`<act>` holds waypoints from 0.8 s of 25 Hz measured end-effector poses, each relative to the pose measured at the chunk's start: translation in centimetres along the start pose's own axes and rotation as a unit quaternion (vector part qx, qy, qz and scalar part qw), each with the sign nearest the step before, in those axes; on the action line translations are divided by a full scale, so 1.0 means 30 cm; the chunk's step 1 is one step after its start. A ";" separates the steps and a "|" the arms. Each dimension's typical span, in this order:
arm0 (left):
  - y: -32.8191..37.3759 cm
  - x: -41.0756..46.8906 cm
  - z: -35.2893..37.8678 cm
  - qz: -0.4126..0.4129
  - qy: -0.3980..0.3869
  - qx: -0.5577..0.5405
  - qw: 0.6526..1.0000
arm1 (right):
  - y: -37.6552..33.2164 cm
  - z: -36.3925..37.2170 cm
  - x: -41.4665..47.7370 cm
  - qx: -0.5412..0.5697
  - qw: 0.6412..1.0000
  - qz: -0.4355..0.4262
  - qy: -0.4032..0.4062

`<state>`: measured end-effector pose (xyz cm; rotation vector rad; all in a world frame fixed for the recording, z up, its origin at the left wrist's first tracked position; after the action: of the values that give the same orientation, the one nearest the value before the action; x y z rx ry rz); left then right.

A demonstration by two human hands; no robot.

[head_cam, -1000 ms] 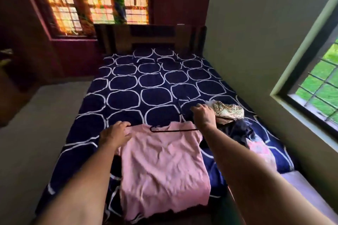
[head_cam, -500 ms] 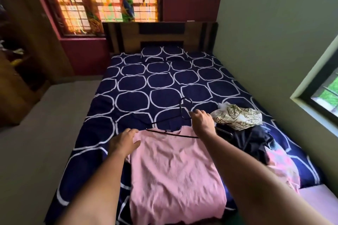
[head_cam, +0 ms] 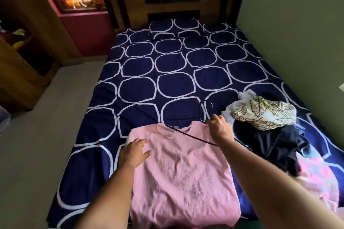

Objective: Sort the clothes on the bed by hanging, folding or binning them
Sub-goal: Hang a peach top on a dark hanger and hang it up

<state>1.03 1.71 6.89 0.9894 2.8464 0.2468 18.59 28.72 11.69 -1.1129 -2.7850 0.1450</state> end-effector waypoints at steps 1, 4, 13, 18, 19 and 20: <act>-0.005 0.016 0.031 0.004 -0.011 0.005 1.000 | 0.009 0.030 0.011 0.017 0.999 0.025 -0.011; -0.039 0.079 0.117 0.014 -0.039 0.030 0.999 | 0.015 0.148 0.044 0.036 0.999 0.036 -0.011; -0.047 0.530 0.389 0.077 -0.039 0.074 0.993 | 0.020 0.484 0.189 0.019 0.997 0.038 -0.066; -0.076 0.708 0.581 0.069 -0.110 0.047 0.990 | 0.004 0.590 0.265 0.030 0.997 0.049 -0.054; -0.079 0.734 0.603 0.074 -0.114 0.061 0.989 | -0.012 0.607 0.272 0.035 0.997 0.042 -0.057; -0.078 0.762 0.622 0.087 -0.114 0.085 0.986 | -0.024 0.626 0.283 0.037 0.997 0.037 -0.054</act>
<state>-15.13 16.30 -13.14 1.2137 2.6107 -0.0923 8.94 33.34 -5.95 -1.2264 -2.8064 0.3231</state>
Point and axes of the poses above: each hand's wrist, its own x-axis towards the middle knuckle, its own z-axis out of the palm, y = z × x, the point moved 4 cm from there along x, towards the middle knuckle, and after that the axes turned 11 degrees about y, right-handed, at the moved point
